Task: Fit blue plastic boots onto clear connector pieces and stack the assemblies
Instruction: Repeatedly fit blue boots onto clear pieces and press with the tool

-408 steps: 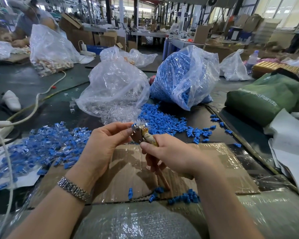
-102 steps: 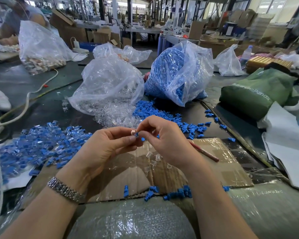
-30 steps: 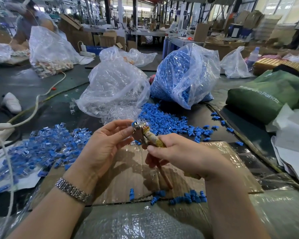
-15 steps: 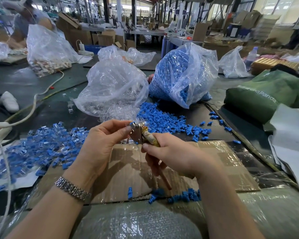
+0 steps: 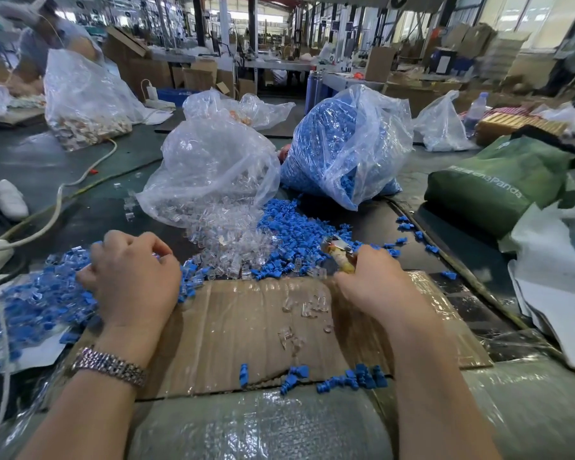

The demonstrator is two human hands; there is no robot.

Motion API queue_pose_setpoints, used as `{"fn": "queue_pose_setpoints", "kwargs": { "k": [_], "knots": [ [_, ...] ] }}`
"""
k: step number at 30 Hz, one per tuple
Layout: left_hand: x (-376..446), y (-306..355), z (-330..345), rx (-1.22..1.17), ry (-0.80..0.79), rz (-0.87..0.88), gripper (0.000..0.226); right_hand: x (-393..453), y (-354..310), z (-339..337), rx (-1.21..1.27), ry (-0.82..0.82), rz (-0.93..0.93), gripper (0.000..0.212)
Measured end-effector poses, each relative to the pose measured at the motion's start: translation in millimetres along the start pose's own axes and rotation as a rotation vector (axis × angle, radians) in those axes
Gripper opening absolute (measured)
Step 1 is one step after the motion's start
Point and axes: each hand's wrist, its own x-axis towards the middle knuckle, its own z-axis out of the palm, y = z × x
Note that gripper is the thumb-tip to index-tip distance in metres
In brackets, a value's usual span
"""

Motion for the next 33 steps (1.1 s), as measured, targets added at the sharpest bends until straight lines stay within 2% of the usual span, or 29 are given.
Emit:
{"fn": "queue_pose_setpoints", "kwargs": {
  "k": [2,4,7,9,12,15,26,29,33],
  "knots": [
    [-5,3,2,0.011,0.006,0.101,0.012,3,3,4,-0.05,-0.011,0.085,0.034],
    [-13,9,8,-0.065,-0.043,0.287,0.013,4,4,8,-0.079,-0.014,0.129,0.035],
    [-23,20,21,-0.149,-0.284,0.523,0.027,6,5,12,-0.116,-0.04,0.148,0.035],
    [-29,25,30,-0.094,-0.368,0.619,0.038,7,5,13,-0.125,-0.045,0.151,0.04],
    [-33,26,40,0.061,-0.424,0.599,0.053,8,4,14,-0.146,-0.034,0.145,0.046],
    [-32,24,44,0.157,-0.477,0.531,0.055,8,4,17,-0.149,-0.017,0.127,0.05],
    [-46,41,40,-0.122,-0.504,0.772,0.03,8,-1,18,-0.12,0.064,0.061,0.051],
    [-44,40,37,-0.163,-0.544,0.759,0.027,7,-8,16,-0.07,0.103,-0.067,0.041],
    [-39,37,30,-0.256,-0.596,0.682,0.033,1,-18,14,0.101,0.027,-0.265,0.006]
  ]
}}
